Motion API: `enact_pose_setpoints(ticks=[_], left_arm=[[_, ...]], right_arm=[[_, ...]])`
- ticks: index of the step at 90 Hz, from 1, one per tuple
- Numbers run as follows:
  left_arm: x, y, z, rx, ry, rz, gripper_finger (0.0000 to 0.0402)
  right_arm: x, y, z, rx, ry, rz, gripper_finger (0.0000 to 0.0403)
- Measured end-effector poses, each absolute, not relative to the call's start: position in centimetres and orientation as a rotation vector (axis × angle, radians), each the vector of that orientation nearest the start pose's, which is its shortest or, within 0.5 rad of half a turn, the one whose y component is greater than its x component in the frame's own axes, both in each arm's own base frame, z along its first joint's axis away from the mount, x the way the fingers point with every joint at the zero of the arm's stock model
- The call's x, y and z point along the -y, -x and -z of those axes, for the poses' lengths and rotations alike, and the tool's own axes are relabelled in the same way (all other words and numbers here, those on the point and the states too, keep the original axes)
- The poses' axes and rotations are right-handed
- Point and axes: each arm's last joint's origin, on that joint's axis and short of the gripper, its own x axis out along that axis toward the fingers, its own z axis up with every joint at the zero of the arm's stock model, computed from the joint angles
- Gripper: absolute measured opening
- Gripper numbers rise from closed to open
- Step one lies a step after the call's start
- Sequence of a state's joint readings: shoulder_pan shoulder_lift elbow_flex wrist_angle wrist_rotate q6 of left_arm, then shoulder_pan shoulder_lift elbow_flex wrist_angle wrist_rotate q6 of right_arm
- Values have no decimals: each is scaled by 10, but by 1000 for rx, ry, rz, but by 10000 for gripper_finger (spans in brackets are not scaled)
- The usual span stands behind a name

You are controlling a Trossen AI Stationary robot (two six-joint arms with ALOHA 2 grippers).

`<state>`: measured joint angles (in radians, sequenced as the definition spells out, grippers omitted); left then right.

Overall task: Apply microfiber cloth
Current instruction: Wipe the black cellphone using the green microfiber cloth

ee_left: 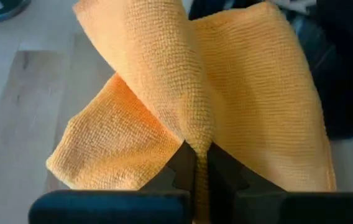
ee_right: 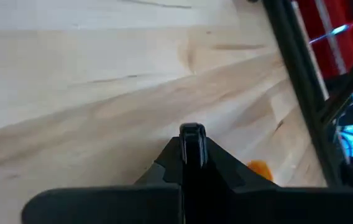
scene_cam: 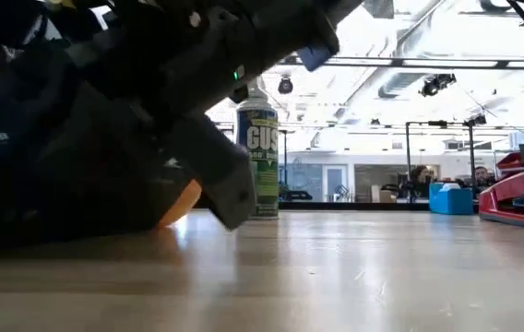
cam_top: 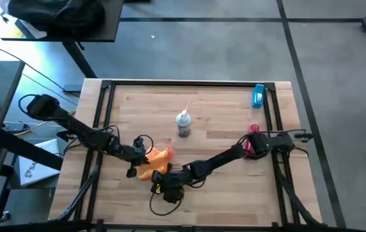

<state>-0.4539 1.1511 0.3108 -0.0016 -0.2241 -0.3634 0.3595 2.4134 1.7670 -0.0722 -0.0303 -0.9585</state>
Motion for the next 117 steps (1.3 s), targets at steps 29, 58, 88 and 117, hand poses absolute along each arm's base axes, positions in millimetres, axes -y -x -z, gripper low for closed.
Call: enact_pose_setpoints(ticks=[29,58,88,117], left_arm=[[73,-147,-107,-588,208,6,4],[75,-150,-112,-538,180,86,98],[76,-148,-129,-436,148,168,196],[88,-139,-172,-73,41,271,179]], right_arm=[[-190,-489,-130,-577,1037,-672,1],[-212,-488,-145,-563,1160,-562,0],[-222,-489,-191,-551,995,-438,0],[-186,-479,-258,-582,859,-177,0]])
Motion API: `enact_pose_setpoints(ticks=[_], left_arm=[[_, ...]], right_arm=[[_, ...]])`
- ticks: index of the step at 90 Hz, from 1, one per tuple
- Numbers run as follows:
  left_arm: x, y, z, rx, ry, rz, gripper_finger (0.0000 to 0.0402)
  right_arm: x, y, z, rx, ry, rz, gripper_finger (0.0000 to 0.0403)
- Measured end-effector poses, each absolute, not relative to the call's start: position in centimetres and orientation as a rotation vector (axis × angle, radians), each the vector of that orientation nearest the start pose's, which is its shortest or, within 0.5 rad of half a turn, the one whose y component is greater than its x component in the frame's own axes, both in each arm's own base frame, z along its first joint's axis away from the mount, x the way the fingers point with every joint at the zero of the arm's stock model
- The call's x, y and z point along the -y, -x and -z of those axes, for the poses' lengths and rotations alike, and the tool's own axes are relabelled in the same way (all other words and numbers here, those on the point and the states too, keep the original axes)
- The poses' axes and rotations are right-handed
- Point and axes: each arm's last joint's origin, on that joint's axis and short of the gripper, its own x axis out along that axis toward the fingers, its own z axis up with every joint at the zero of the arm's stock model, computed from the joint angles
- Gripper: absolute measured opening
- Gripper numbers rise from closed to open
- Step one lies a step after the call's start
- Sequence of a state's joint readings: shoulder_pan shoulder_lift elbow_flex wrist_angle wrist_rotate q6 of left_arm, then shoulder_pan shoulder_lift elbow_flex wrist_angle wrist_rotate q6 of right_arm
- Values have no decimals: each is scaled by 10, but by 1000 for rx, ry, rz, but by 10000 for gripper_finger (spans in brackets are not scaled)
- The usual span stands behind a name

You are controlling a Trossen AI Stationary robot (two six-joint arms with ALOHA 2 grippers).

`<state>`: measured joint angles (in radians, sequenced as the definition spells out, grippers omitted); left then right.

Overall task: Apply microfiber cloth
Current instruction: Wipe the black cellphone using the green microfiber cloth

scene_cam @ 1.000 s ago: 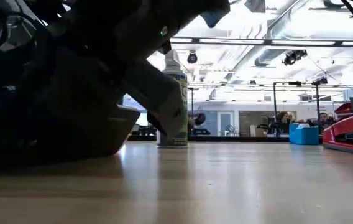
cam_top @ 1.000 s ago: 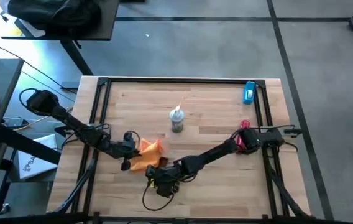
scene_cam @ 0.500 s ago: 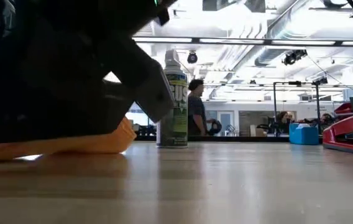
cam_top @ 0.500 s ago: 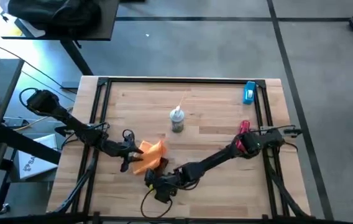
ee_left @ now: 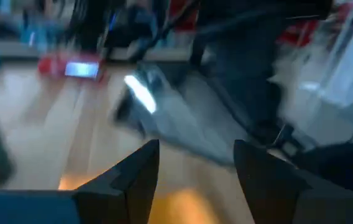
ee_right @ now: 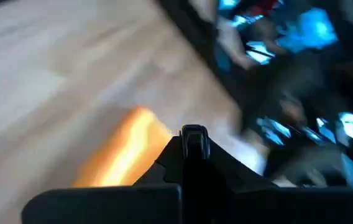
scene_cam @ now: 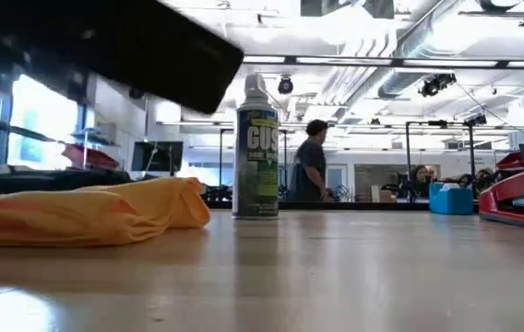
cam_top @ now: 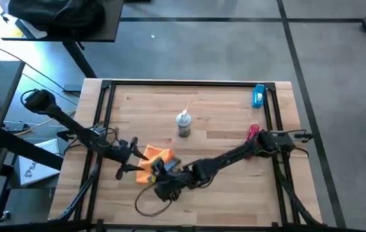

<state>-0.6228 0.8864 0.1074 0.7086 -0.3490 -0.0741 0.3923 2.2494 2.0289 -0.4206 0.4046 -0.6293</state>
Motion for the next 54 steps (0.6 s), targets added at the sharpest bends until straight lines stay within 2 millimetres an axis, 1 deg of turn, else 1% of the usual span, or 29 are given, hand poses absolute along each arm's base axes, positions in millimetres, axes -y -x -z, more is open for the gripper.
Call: enact_pose_setpoints(ticks=[8,14,19,26,33,38,45,54], left_arm=[[89,-138,-175,-36,-14,188,174],[89,-137,-179,6,-6,136,171],[88,-137,-183,37,39,132,169],[89,-137,-186,60,155,182,168],[91,-137,-188,47,299,286,168],[90,-137,-188,28,412,332,168],[87,-138,-190,12,578,349,168],[85,-139,-191,-21,718,382,168]], right_arm=[[-180,-476,-268,-591,936,-104,0],[-175,-475,-267,-645,1069,-38,0],[-173,-473,-267,-682,1193,-27,0],[-179,-473,-269,-673,1360,-50,0],[-193,-470,-271,-653,1564,-36,0],[-202,-468,-272,-646,1692,-65,0],[-214,-465,-274,-596,1804,-107,0],[-222,-463,-275,-566,1911,-138,0]])
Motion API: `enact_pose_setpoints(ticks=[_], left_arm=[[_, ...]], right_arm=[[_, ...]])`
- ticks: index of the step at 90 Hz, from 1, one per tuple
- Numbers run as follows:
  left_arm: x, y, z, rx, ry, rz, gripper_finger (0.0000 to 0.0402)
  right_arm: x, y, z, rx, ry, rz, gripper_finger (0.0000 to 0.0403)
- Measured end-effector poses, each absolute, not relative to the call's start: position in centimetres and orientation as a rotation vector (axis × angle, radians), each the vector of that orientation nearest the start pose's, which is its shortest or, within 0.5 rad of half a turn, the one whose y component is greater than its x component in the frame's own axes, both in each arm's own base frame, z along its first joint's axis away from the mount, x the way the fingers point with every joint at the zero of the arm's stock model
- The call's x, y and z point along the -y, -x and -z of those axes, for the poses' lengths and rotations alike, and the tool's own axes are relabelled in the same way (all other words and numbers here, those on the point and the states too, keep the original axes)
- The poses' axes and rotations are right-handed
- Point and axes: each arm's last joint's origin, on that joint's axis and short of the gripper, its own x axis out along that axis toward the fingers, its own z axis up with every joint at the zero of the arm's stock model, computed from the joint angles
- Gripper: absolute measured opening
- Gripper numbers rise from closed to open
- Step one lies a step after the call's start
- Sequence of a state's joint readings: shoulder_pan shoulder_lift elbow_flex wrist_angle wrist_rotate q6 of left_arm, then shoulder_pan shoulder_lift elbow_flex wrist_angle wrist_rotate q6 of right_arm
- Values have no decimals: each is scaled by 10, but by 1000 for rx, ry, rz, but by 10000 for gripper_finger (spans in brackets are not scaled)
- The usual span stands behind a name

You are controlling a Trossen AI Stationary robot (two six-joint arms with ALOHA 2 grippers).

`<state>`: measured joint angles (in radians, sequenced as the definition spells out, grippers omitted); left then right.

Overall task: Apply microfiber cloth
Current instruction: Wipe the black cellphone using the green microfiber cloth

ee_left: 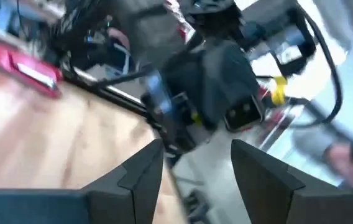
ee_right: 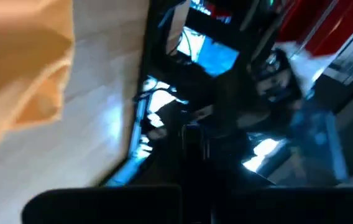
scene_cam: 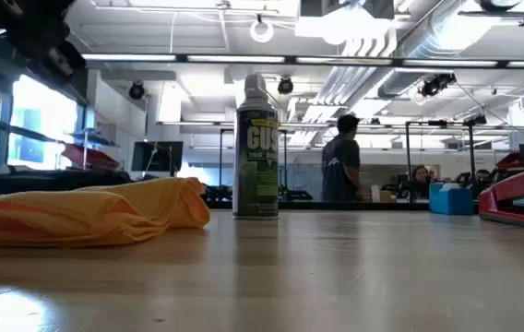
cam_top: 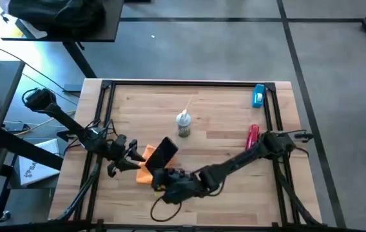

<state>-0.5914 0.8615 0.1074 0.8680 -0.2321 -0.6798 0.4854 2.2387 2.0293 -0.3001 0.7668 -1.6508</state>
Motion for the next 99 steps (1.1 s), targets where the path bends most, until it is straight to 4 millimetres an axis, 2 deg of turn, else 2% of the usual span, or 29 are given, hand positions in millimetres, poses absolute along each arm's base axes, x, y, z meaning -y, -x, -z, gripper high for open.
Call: enact_pose_setpoints(ticks=[13,27,39,63,99], left_arm=[[84,-142,-189,-86,844,441,168],[86,-147,-189,-144,913,472,168],[91,-153,-192,-184,921,513,168],[95,-157,-190,-249,907,588,166],[90,-159,-191,-220,870,573,93]], right_arm=[[-227,-463,-269,-566,1949,-163,0],[-231,-470,-261,-488,1954,-181,0],[-226,-480,-250,-498,1970,-173,0],[-221,-484,-253,-474,1954,-140,0],[-226,-482,-252,-439,1953,-183,0]])
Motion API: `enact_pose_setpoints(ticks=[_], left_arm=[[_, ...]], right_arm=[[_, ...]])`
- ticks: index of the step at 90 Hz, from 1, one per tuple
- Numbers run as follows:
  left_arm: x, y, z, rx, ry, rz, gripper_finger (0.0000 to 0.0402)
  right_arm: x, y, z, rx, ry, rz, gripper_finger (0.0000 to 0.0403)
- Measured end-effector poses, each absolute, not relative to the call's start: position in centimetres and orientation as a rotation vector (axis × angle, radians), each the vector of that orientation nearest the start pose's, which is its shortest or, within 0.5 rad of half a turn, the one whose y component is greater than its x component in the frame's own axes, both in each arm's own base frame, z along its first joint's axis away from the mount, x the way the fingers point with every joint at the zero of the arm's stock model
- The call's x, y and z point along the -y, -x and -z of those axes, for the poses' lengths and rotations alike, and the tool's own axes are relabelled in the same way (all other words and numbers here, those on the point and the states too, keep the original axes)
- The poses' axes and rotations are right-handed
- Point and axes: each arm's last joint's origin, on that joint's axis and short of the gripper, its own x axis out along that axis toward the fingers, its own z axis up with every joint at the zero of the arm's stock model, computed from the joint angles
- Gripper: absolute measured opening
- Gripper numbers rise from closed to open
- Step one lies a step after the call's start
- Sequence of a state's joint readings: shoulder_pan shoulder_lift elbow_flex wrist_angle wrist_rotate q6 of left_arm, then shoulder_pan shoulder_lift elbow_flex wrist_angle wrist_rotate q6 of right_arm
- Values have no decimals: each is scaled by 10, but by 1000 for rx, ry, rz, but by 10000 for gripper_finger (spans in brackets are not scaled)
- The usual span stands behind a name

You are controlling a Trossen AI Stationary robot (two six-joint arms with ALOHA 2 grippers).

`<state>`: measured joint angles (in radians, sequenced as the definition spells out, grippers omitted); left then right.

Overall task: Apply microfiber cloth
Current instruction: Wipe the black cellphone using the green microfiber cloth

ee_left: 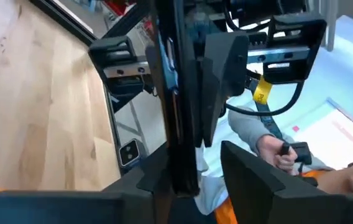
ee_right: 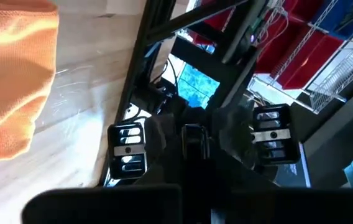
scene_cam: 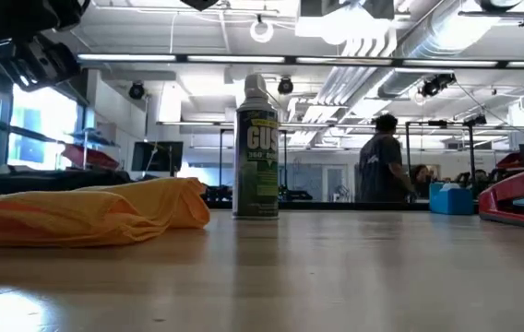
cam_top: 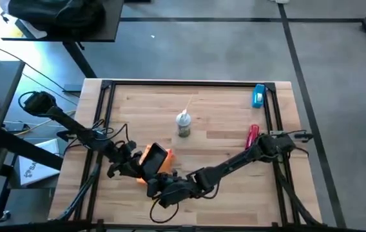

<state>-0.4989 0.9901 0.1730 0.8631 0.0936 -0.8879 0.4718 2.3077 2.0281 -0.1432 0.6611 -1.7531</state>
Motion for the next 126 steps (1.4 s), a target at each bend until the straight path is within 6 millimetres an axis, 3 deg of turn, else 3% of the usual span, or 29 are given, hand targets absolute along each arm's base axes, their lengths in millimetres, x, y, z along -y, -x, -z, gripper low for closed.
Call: enact_pose_setpoints(ticks=[26,55,71,84,98,107,126], left_arm=[[90,-159,-191,-207,828,585,17],[90,-159,-192,-199,816,579,16],[85,-157,-198,-151,787,584,16],[70,-152,-203,-137,766,495,16],[51,-142,-198,-190,756,293,16],[41,-135,-190,-247,762,143,16],[29,-124,-177,-395,829,30,16]], right_arm=[[-228,-481,-252,-430,1970,-198,10],[-228,-481,-251,-427,1925,-194,72],[-240,-476,-254,-409,1830,-146,104],[-242,-465,-270,-417,1543,-68,115],[-221,-451,-291,-519,1120,-15,117],[-206,-453,-280,-610,854,-66,117],[-176,-478,-223,-713,482,-98,117]])
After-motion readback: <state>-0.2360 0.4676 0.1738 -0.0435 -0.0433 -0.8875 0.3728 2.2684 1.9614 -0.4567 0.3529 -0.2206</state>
